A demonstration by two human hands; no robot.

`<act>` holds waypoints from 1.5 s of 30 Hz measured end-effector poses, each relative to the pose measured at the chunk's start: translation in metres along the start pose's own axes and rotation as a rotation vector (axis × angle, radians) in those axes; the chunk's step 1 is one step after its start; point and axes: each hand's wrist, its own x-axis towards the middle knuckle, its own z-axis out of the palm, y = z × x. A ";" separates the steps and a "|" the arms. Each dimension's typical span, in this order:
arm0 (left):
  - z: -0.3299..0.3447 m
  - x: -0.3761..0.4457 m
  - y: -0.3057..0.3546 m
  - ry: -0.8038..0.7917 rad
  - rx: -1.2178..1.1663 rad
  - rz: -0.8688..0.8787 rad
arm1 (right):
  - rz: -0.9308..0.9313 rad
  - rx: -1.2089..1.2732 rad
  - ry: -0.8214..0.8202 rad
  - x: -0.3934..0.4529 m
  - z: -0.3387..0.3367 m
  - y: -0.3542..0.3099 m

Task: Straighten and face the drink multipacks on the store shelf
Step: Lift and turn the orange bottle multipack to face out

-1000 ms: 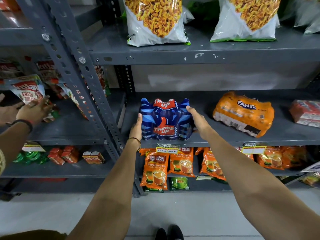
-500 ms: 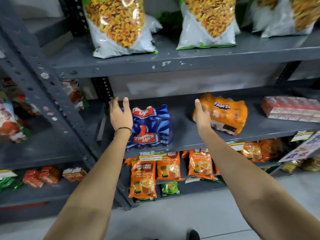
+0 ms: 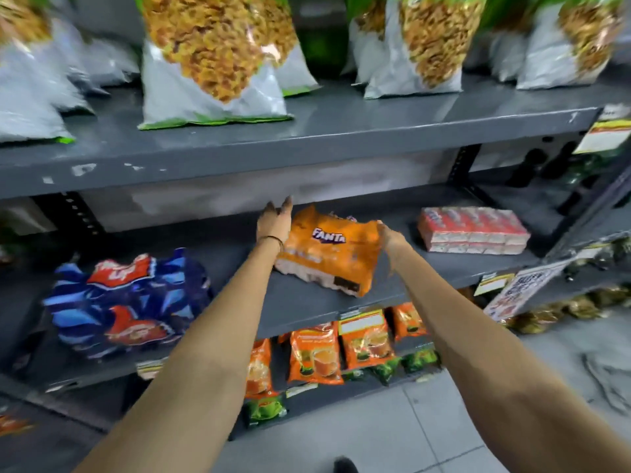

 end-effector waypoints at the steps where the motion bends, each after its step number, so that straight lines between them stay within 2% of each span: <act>1: 0.013 0.006 0.006 -0.014 -0.016 -0.056 | 0.085 0.014 -0.068 0.010 -0.009 -0.003; 3: 0.027 0.015 0.013 -0.001 -0.008 -0.123 | 0.166 0.055 -0.165 0.025 -0.021 -0.007; 7: 0.048 0.029 0.016 -0.076 0.034 -0.209 | 0.265 0.091 -0.332 0.048 -0.027 -0.010; 11: 0.058 0.038 0.009 -0.067 0.150 -0.244 | 0.202 0.019 -0.408 0.064 -0.010 -0.010; 15: 0.068 0.037 0.002 0.018 0.166 -0.312 | 0.150 -0.020 -0.252 0.070 0.001 -0.017; 18: 0.070 0.026 0.001 0.148 0.033 -0.360 | 0.107 0.023 -0.156 0.061 0.001 -0.018; 21: 0.071 0.014 -0.002 0.323 -0.093 -0.312 | -0.013 0.118 -0.035 0.054 -0.002 -0.017; 24: 0.072 0.001 -0.007 0.468 -0.420 -0.249 | -0.179 0.259 0.103 0.042 -0.002 -0.013; 26: 0.073 -0.010 -0.013 0.518 -0.609 -0.252 | -0.231 0.379 0.137 0.039 -0.001 -0.003; 30: 0.078 -0.039 -0.042 0.549 -0.595 -0.323 | -0.235 0.445 0.185 0.040 -0.006 0.019; 35: 0.053 -0.033 -0.050 0.410 -0.643 -0.316 | -0.224 0.374 0.186 0.044 -0.018 0.021; 37: 0.039 -0.022 -0.043 0.336 -0.659 -0.302 | -0.200 0.319 0.244 0.039 -0.020 0.020; 40: 0.033 -0.014 -0.025 0.115 -0.594 -0.237 | -0.013 0.319 0.329 0.030 -0.015 0.018; 42: 0.036 -0.018 -0.017 0.006 -0.630 -0.231 | 0.142 0.413 0.206 0.017 -0.002 0.018; 45: 0.042 -0.022 -0.019 -0.014 -0.642 -0.245 | 0.174 0.642 -0.141 -0.002 0.018 0.021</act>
